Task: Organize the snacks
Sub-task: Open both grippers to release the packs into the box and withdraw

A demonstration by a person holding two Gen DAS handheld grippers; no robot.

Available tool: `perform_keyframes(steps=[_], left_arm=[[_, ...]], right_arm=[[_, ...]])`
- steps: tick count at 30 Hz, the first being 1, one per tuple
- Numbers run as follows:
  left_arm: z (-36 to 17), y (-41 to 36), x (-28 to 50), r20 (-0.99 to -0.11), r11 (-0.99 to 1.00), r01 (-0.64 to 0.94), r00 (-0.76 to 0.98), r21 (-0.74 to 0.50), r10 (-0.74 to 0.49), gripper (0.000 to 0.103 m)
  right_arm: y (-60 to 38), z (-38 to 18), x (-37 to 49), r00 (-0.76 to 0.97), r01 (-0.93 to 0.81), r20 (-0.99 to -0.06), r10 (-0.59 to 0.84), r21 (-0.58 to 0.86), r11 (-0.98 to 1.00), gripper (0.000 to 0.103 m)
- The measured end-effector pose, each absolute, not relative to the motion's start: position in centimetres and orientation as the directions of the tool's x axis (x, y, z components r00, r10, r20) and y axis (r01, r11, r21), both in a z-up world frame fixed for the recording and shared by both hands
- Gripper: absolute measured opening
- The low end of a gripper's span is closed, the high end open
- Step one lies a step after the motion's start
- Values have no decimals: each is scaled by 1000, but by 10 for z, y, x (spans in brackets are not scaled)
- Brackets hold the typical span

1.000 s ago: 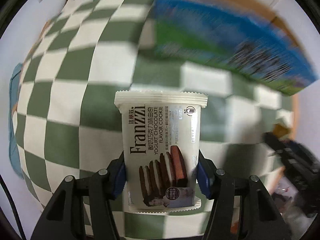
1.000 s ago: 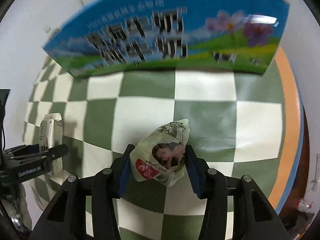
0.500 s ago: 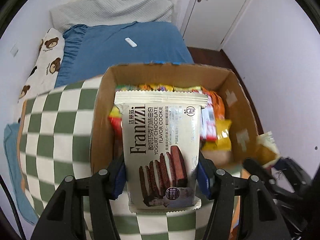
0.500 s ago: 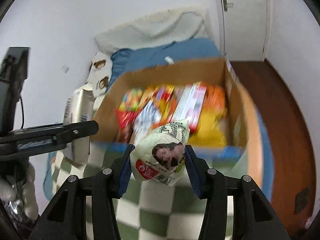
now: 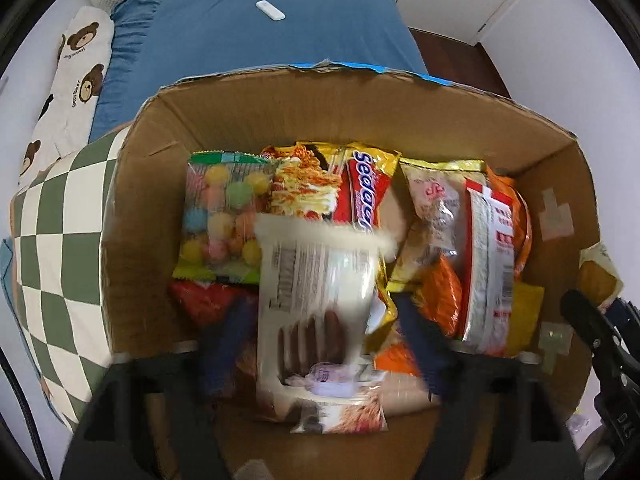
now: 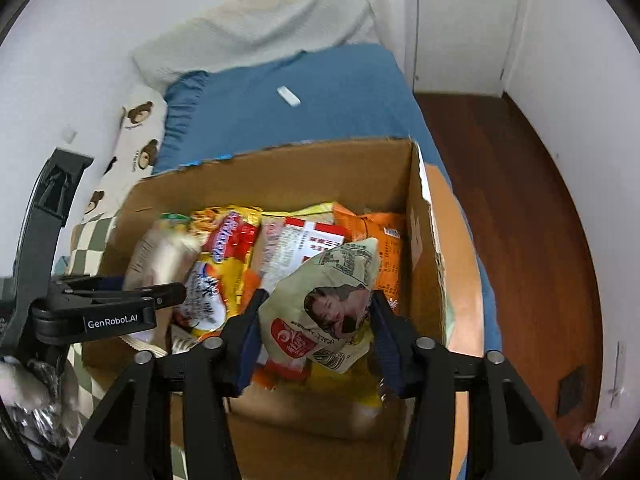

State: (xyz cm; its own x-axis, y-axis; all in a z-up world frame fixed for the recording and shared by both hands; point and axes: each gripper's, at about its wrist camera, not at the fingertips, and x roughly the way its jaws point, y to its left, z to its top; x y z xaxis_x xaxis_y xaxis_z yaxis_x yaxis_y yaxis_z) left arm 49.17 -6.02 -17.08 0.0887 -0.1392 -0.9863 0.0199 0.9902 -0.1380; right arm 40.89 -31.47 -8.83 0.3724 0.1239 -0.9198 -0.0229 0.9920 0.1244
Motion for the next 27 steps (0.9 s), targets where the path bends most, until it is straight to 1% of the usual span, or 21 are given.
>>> perform_keyframes(steps=[1,2,3,4,6,18,27], left_arm=[[-172,-59,492,-986,991,15,92,-136,-137,97],[-172,-57,493,-986,991,15,92,-135,-136,97],[-172,-56,493,-986,991,15,95,-134,-135,97],[-172,-55,492,-987,992,17,96,-128,-129,97],[-171,-53,490,-989,994,21,100,-111,-113,97],[-158,-43,469,-986,996,7,145,-83,-84,97],[-137,-35,446,-976,997,-17,205,-79,-74,97]], right_arm=[[-316,-92,413,359,-15,-925,128,131,991,64],[-315,-96,414,350,-8,-928,126,131,991,67],[-315,-98,416,345,-5,-931,117,123,992,72],[-313,-98,416,336,-9,-936,105,108,994,85],[-311,-102,415,321,-6,-943,85,87,996,100],[-294,-116,409,266,-32,-964,29,22,999,100],[-292,-109,398,284,-29,-958,28,21,999,100]])
